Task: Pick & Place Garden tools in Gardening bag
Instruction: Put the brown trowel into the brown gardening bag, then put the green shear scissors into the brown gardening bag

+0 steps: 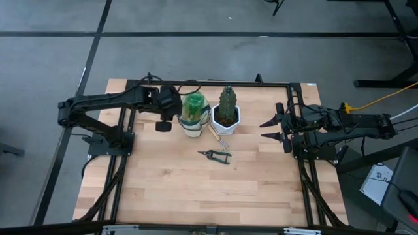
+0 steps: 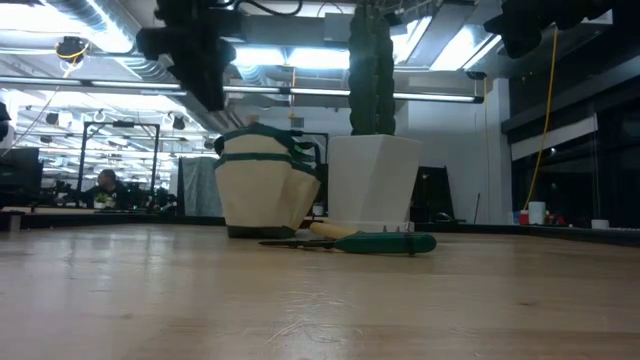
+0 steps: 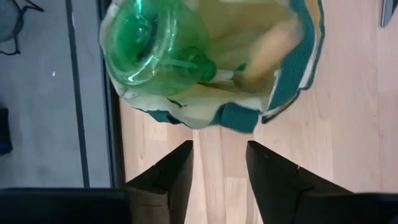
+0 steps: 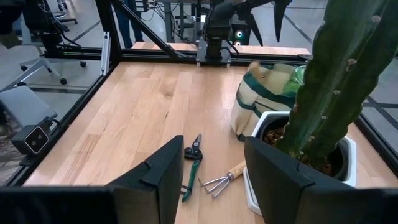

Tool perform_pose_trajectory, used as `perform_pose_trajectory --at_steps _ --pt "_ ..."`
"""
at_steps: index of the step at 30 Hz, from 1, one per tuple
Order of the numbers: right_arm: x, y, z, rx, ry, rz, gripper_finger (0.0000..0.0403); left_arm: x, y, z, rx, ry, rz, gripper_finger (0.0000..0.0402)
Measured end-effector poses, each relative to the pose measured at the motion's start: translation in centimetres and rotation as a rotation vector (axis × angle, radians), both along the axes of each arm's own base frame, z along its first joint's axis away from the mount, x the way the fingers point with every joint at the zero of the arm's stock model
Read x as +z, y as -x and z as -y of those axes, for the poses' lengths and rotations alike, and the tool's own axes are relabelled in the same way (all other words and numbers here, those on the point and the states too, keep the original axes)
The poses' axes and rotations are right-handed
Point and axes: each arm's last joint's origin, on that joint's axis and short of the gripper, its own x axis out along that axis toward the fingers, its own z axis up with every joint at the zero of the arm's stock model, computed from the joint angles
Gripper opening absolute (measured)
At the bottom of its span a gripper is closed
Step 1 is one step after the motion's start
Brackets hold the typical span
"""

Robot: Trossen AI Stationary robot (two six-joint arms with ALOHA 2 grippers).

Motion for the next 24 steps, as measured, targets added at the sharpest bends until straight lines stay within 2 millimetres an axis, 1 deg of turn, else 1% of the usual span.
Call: perform_pose_trajectory --at_steps 6,11,14,20,24 --pt "0.0 0.0 0.0 0.0 0.0 0.0 0.0172 1.1 1.0 -0.4 0.039 0.022 0.083 0.0154" --pt "0.0 0.0 0.0 -0.001 0.0 0.0 0.0172 2.6 2.1 -0.2 -0.007 0.178 0.24 0.0149" --pt "0.0 0.0 0.0 0.0 0.0 0.0 0.0172 3.1 2.4 -0.1 -0.014 0.218 0.33 0.0143" --pt "0.0 0.0 0.0 -0.001 0.0 0.0 0.0172 1.9 3.0 0.3 -0.012 0.224 0.378 0.0128" --pt "0.0 0.0 0.0 -0.001 0.0 0.0 0.0172 0.7 3.3 1.2 -0.006 0.252 0.422 0.0119"
